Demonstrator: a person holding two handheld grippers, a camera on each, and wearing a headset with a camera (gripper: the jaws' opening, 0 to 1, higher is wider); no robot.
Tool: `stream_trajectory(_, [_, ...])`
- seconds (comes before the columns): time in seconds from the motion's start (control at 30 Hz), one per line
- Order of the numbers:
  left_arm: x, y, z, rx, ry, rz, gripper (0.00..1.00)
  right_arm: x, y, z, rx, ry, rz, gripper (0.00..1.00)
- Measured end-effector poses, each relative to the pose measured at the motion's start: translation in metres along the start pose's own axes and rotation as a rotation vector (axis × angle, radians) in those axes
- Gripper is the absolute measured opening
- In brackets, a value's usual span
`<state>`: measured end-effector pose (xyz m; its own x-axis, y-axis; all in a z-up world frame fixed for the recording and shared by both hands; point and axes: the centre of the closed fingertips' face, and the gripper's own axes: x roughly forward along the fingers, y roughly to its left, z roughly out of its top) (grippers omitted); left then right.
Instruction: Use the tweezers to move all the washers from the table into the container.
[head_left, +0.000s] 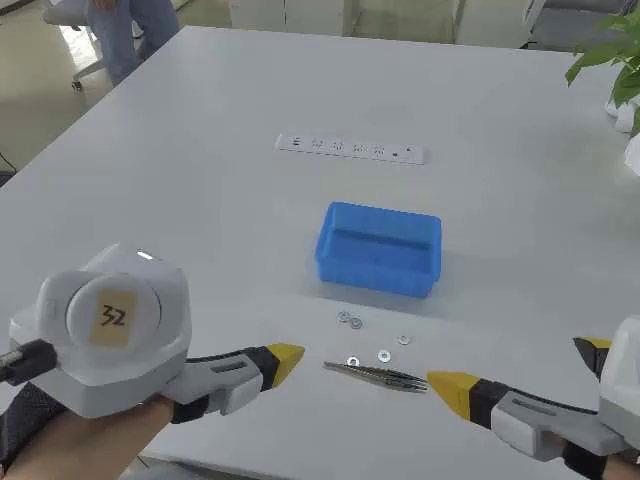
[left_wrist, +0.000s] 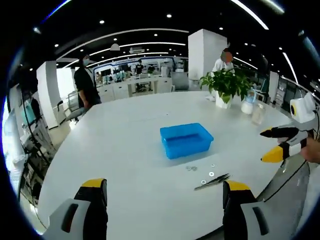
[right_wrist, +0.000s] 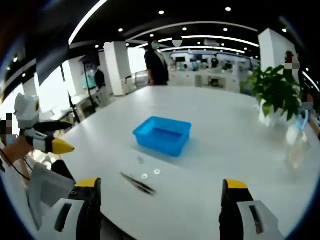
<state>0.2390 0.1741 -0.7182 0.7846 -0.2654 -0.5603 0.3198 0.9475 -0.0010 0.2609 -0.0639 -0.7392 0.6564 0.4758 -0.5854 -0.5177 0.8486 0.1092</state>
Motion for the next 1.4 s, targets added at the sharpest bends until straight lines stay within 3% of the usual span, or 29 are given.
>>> stream_trajectory(0.4, [0.0, 0.001, -0.005, 0.017, 0.012, -0.004, 0.99, 0.001, 0.001, -0.007, 0.002, 0.018, -0.004, 0.99])
stream_trajectory(0.67, [0.0, -0.005, -0.004, 0.031, 0.012, -0.018, 0.99, 0.002, 0.006, -0.009, -0.006, 0.027, 0.006, 0.99])
stream_trajectory(0.93, [0.001, -0.005, -0.004, 0.002, 0.009, -0.027, 0.99, 0.003, 0.005, -0.01, -0.003, 0.029, 0.008, 0.99])
stream_trajectory(1.4, [0.003, -0.007, -0.009, 0.03, 0.036, -0.033, 0.99, 0.005, 0.006, -0.014, -0.001, 0.045, 0.009, 0.99])
